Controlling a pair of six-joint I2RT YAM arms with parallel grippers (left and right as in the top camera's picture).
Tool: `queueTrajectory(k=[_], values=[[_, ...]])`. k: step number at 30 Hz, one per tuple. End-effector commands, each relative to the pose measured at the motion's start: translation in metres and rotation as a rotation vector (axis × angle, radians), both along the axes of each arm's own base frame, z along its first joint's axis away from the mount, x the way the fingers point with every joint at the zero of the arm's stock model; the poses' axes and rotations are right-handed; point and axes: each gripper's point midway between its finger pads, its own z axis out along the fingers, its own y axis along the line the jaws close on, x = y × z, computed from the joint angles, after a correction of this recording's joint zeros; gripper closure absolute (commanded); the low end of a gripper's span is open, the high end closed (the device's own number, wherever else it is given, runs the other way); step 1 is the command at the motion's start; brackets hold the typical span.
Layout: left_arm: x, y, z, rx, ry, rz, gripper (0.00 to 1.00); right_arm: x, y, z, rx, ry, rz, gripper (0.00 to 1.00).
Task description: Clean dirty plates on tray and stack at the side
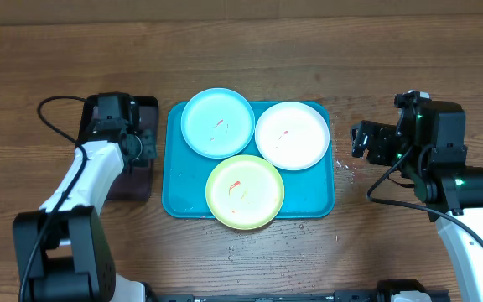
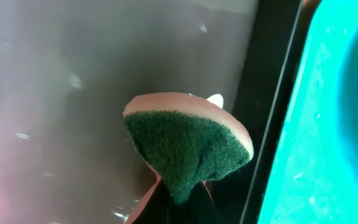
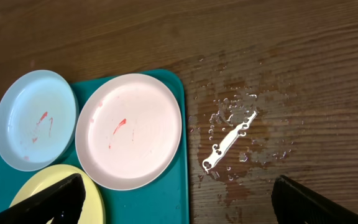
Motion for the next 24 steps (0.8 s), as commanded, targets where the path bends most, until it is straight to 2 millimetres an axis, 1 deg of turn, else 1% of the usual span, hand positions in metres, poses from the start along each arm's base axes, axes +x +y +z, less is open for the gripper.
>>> queueTrajectory(k=[1,7,12,14,16,18,19,21,24], values=[[0.005,-0.019,-0.001,-0.068,-0.004,-0.059,0.96,0.004,0.003,0.012,0.003,-0.033,0.012,0.03],[0.007,-0.028,0.002,-0.111,-0.014,-0.079,0.96,0.004,0.003,0.012,0.003,-0.033,0.012,0.03],[0.003,-0.032,0.004,-0.134,0.002,-0.090,0.96,0.004,0.003,0.012,0.003,-0.033,0.012,0.03],[0.003,-0.032,0.007,-0.135,0.002,-0.091,0.96,0.004,0.003,0.012,0.003,-0.033,0.012,0.02],[0.004,-0.027,0.012,-0.109,-0.002,-0.080,0.96,0.004,0.003,0.012,0.003,-0.032,0.013,0.02],[0.005,-0.021,0.020,-0.076,-0.011,-0.066,0.96,0.003,0.004,0.011,0.007,-0.029,0.016,0.02],[0.007,-0.019,0.028,-0.066,-0.023,-0.062,0.96,0.003,0.006,0.011,0.016,-0.025,0.025,0.02],[0.012,-0.014,0.044,-0.047,-0.048,-0.053,0.96,0.001,0.012,0.011,0.039,-0.021,0.052,0.02],[0.020,-0.011,0.073,-0.050,-0.102,-0.042,0.96,-0.001,0.023,0.010,0.086,-0.006,0.098,0.03]])
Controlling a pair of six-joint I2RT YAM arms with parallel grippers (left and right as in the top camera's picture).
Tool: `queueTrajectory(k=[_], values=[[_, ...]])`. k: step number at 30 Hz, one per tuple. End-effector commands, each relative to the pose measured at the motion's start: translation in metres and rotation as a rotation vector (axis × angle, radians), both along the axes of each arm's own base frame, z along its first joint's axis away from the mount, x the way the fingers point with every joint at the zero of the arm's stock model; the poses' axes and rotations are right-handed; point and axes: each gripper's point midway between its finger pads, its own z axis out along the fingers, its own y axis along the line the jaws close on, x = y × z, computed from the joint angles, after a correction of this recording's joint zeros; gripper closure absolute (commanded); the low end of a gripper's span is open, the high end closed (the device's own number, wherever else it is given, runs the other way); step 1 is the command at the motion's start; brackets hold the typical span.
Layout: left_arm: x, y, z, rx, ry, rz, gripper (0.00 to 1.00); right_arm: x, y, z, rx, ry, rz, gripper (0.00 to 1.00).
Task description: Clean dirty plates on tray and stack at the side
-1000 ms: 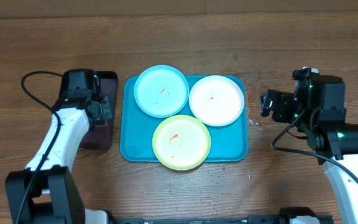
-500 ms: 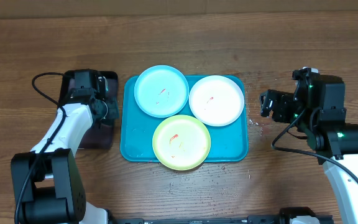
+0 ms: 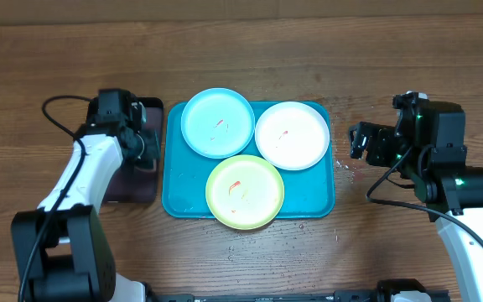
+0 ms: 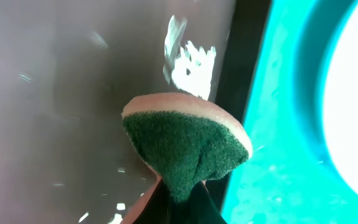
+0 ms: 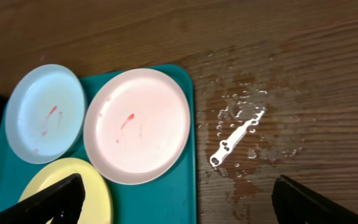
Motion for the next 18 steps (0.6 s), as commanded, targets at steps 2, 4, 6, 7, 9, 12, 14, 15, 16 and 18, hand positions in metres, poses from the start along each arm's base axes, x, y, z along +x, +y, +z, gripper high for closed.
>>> queueTrajectory(k=[2,4,6,7,9,12,14,15,16,18], values=[[0.027,0.000,0.072,-0.003,-0.172,-0.005,0.96,-0.001,0.023,0.006,0.092,0.010,0.098,0.04],[0.029,-0.015,0.083,-0.074,-0.187,-0.042,0.96,-0.003,0.032,-0.003,0.117,0.052,0.129,0.04],[0.029,-0.036,0.088,-0.160,-0.193,-0.093,0.96,-0.007,0.045,-0.016,0.135,0.115,0.168,0.05],[0.028,-0.045,0.088,-0.189,-0.190,-0.115,0.96,-0.009,0.051,-0.024,0.141,0.149,0.187,0.05],[0.025,-0.057,0.087,-0.207,-0.178,-0.146,0.96,-0.016,0.068,-0.042,0.148,0.231,0.241,0.05],[0.022,-0.081,0.087,-0.200,-0.173,-0.235,0.96,-0.030,0.093,-0.067,0.127,0.339,0.338,0.05],[0.018,-0.098,0.087,-0.197,-0.171,-0.294,0.96,-0.039,0.107,-0.081,0.110,0.397,0.390,0.05],[0.016,-0.108,0.087,-0.201,-0.170,-0.326,0.96,-0.043,0.113,-0.088,0.103,0.423,0.410,0.05],[0.012,-0.120,0.087,-0.208,-0.169,-0.375,0.96,-0.046,0.119,-0.095,0.096,0.450,0.429,0.05],[0.005,-0.141,0.087,-0.205,-0.164,-0.457,0.96,-0.052,0.129,-0.109,0.083,0.495,0.461,0.08]])
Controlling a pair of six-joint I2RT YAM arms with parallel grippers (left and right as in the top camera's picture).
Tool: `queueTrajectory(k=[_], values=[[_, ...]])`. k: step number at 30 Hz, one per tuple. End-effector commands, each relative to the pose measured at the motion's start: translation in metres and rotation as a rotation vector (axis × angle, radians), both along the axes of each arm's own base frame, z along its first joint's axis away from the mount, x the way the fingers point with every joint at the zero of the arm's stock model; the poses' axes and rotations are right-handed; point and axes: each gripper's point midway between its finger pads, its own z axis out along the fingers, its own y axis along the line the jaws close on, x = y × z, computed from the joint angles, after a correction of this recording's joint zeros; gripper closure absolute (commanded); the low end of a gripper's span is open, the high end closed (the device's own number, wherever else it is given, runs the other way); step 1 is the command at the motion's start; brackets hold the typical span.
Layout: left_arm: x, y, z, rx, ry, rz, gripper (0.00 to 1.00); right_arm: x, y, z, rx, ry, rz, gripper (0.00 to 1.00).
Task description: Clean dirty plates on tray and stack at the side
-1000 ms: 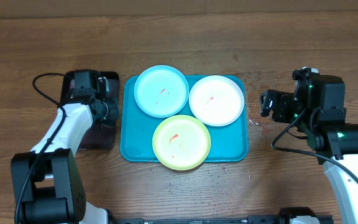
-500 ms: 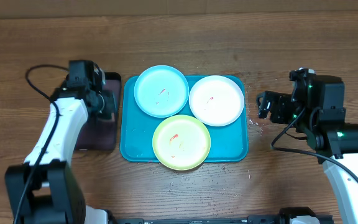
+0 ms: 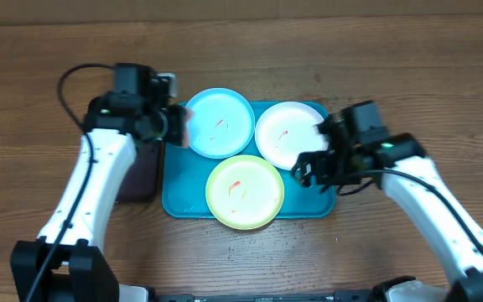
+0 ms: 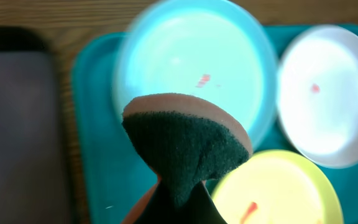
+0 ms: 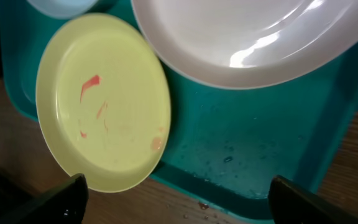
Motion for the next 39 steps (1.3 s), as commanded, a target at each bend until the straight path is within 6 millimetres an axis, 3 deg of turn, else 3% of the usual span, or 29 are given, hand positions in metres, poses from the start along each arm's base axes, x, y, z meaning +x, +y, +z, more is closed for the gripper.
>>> queueTrajectory(k=[1,7,13,23,39], values=[[-0.011,-0.040,0.006,-0.007,-0.029,-0.180,0.96,-0.004,0.020,-0.009,0.006,0.033,0.075,0.11],[-0.034,-0.082,-0.005,0.034,-0.015,-0.379,0.96,-0.007,0.034,-0.034,-0.014,0.082,0.121,0.31],[-0.068,-0.106,-0.027,0.018,0.101,-0.534,0.96,0.002,0.039,-0.036,-0.001,0.048,0.121,0.44],[-0.102,-0.132,-0.062,0.031,0.232,-0.693,0.96,-0.012,0.040,-0.045,0.001,0.093,0.125,0.46],[-0.122,-0.133,-0.092,0.052,0.360,-0.733,0.96,-0.023,0.039,-0.060,0.010,0.131,0.123,0.45]])
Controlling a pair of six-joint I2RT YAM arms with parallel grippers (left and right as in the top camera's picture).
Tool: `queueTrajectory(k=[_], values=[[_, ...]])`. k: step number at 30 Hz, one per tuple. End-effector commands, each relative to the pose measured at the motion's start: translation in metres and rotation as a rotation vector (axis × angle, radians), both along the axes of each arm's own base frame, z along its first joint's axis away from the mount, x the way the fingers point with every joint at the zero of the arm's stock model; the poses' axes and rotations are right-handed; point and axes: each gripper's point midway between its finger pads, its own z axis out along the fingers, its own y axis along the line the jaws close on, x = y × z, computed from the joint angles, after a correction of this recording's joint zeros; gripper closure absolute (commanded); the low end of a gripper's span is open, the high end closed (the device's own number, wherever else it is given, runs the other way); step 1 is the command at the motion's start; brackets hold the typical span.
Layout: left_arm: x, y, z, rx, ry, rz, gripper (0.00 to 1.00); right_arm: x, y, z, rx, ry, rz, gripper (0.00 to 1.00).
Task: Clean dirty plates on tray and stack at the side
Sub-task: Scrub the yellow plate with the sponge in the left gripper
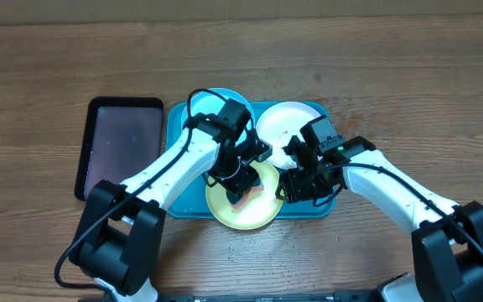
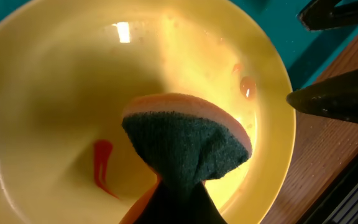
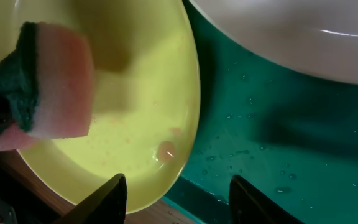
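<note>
A yellow plate [image 1: 235,210] with a red smear [image 2: 101,165] lies at the front of the teal tray [image 1: 174,159]. My left gripper [image 1: 240,186] is shut on a pink-and-green sponge [image 2: 188,143], held over the plate's middle, green side down. My right gripper [image 3: 182,200] is open, its fingers [image 3: 107,199] astride the yellow plate's right rim. The sponge [image 3: 51,93] also shows in the right wrist view. A white plate [image 1: 296,117] and a blue plate [image 1: 212,105] sit at the back of the tray, partly hidden by the arms.
A dark shallow tray [image 1: 120,147] lies left of the teal tray. Water drops cover the teal tray's floor [image 3: 260,137]. Bare wooden table [image 1: 392,84] surrounds everything.
My left gripper moved with the sponge from over the blue plate down over the yellow plate. My right gripper came closer to the yellow plate's rim, and its fingers stand narrower.
My left gripper held the sponge over the dark tray at two moments while the right gripper hung open off to the right of the teal tray. Then the sponge was over the blue plate and the right gripper over the tray. Now both are at the yellow plate.
</note>
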Motion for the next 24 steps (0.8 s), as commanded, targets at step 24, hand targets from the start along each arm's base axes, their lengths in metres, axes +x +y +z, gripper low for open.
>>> queueTrajectory(k=[24], values=[[-0.011,-0.002,-0.027,0.015,0.051,-0.040,0.96,0.003,0.006,-0.022,0.002,0.041,-0.020,0.70]])
